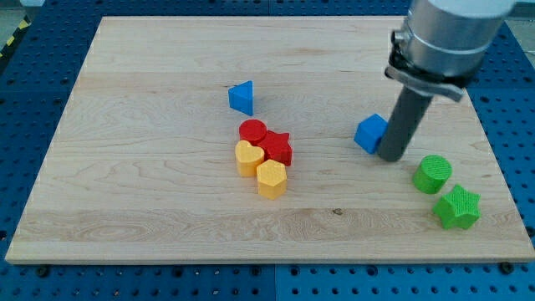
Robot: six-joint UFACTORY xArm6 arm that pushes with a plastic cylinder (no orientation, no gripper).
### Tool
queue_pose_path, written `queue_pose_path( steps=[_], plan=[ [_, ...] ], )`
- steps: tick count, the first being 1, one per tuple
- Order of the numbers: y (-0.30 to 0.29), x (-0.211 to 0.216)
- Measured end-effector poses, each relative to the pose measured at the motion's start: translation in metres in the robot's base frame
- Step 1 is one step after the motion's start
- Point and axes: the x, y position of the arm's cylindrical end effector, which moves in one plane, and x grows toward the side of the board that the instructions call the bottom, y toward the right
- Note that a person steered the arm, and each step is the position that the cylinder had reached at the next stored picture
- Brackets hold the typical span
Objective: Push the blue cube along with blue triangle a bit left
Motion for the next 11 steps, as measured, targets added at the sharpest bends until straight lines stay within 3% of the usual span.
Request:
queue_pose_path(
  steps=[2,7,11],
  plan=[
    [-0.001,-0.067],
    [0.002,-0.055],
    [-0.071,-0.047]
  ],
)
